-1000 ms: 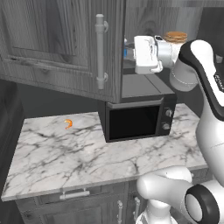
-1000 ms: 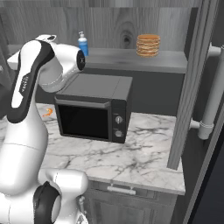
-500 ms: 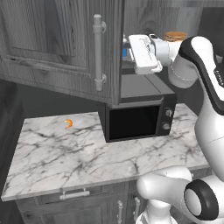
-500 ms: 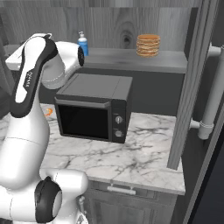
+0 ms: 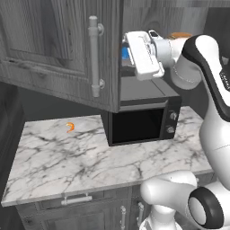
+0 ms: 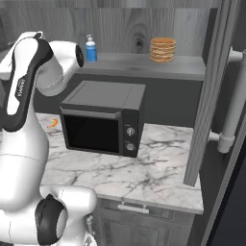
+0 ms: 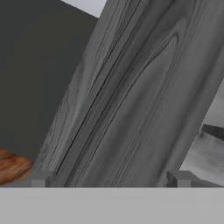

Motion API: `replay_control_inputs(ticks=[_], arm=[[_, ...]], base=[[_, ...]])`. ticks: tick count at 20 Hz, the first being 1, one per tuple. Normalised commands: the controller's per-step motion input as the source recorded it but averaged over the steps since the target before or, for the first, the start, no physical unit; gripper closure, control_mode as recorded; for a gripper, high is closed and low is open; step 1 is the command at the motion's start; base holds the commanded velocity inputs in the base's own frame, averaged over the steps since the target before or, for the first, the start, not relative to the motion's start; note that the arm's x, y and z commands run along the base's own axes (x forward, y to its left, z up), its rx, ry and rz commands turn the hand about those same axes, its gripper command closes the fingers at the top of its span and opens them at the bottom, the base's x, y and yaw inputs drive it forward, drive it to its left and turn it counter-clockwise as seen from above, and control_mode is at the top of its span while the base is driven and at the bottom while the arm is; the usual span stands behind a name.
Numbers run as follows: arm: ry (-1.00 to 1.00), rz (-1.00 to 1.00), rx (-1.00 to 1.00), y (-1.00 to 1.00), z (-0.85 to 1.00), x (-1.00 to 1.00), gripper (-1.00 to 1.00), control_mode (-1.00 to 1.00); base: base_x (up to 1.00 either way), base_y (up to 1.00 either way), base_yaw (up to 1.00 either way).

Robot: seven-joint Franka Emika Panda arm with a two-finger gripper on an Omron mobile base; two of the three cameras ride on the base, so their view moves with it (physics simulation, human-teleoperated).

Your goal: Pick the dish brush and soap dispenser from the cabinet and place them on the counter.

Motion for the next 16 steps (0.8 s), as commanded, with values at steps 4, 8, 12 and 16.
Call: replay_control_inputs(ticks=[4, 8, 12, 16], arm=[[-0.11, 0.0, -0.04, 0.68, -0.12, -0.17, -1.0, -1.0], [-0.02, 0.0, -0.04, 0.74, -0.16, -0.11, -1.0, -1.0], [0.0, 0.02, -0.02, 0.75, -0.18, -0.01, -1.0, -1.0], [0.0, 0.02, -0.01, 0.72, -0.17, 0.0, -1.0, -1.0]], base=[[0.0, 0.0, 0.0], [0.0, 0.0, 0.0], [0.0, 0.0, 0.0], [0.0, 0.0, 0.0]])
